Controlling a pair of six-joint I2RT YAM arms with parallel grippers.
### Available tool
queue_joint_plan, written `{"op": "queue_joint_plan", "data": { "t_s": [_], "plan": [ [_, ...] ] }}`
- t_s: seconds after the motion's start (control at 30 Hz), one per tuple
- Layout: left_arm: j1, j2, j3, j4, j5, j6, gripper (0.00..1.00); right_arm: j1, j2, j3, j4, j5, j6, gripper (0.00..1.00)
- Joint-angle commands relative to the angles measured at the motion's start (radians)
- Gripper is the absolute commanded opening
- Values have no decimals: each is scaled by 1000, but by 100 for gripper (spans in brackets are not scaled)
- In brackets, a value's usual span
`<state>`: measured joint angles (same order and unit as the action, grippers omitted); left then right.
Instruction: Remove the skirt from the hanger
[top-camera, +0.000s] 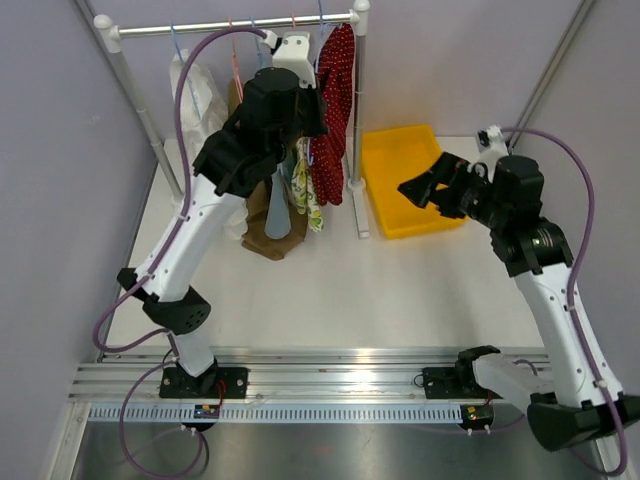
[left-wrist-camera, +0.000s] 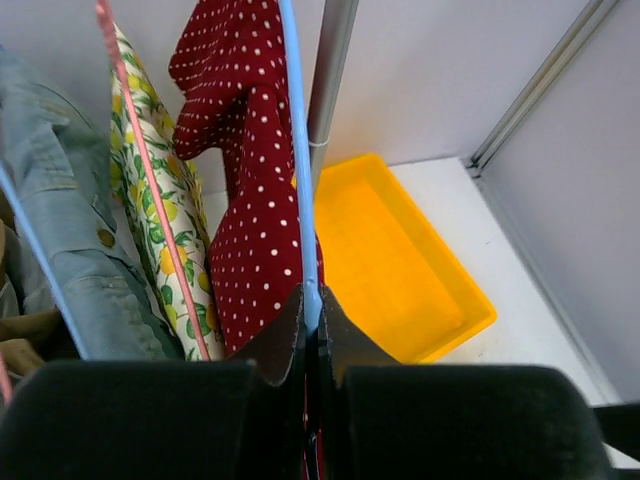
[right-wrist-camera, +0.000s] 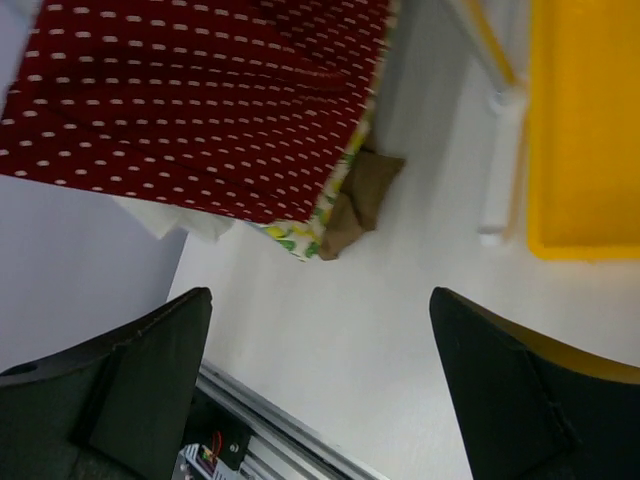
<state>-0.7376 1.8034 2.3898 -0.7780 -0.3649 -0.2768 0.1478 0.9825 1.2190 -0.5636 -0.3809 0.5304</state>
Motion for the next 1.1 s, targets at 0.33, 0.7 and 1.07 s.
{"op": "queue_joint_plan", "data": {
  "t_s": [0.33, 0.7, 1.07],
  "plan": [
    [-19, -174, -58, 62, -51, -18, 0, 650, 341, 398, 44, 410, -73, 99],
    [-20, -268, -153, 71, -63, -16, 0, 710, 430, 393, 111, 543, -81, 78],
    [-20, -302, -193, 82, -54, -32, 0, 710, 429, 346, 215, 530, -92, 58]
  ]
}}
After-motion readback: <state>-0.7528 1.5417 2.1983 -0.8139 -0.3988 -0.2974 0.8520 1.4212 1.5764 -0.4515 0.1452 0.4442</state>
